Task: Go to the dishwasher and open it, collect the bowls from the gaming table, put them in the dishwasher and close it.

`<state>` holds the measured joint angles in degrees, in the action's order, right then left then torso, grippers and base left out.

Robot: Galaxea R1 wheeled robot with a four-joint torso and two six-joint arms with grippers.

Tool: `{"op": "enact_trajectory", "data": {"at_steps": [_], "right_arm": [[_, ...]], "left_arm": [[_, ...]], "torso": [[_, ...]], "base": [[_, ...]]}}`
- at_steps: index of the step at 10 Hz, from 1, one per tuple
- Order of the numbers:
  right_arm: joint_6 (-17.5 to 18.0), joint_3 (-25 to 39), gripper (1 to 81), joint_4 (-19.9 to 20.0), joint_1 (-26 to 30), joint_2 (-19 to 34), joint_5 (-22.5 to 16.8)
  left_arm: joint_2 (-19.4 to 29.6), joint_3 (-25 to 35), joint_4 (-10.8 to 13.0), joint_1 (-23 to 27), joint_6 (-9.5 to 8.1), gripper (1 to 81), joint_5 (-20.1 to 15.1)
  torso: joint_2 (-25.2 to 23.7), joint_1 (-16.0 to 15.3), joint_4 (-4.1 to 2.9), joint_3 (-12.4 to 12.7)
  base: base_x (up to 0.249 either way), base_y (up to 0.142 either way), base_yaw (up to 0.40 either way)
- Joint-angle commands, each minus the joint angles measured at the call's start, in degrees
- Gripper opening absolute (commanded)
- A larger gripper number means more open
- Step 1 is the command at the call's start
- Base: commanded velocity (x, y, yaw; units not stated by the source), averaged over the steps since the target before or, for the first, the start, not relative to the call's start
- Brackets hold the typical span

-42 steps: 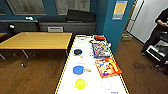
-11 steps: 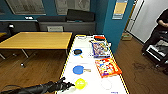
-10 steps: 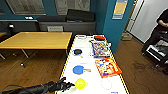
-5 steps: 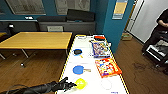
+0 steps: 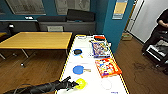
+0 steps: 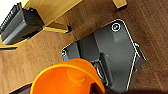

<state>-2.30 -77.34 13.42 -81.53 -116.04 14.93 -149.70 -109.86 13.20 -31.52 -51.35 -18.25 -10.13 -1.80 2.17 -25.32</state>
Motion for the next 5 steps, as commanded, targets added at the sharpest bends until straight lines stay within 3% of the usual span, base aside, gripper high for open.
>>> {"op": "enact_trajectory", "data": {"at_steps": [1,2,5], "right_arm": [[-0.16,-0.34,1.0,-0.77,2.46,2.02,-4.21],[-0.07,-1.13,1.0,-0.77,2.46,1.49,-5.43],[-0.06,-0.09,1.0,-0.85,3.25,2.1,-5.97]], "left_arm": [[-1.48,-0.27,4.18,7.31,1.25,1.0,-6.0],[-0.62,1.91,5.51,7.39,1.25,1.0,-6.28],[9.92,20.09,4.99,16.52,0.55,1.0,-6.0]], "torso": [[0.0,0.0,0.0,0.0],[0.0,0.0,0.0,0.0],[0.0,-0.02,0.0,0.0]], "base": [[0.0,0.0,0.0],[0.0,0.0,0.0],[0.0,0.0,0.0]]}}
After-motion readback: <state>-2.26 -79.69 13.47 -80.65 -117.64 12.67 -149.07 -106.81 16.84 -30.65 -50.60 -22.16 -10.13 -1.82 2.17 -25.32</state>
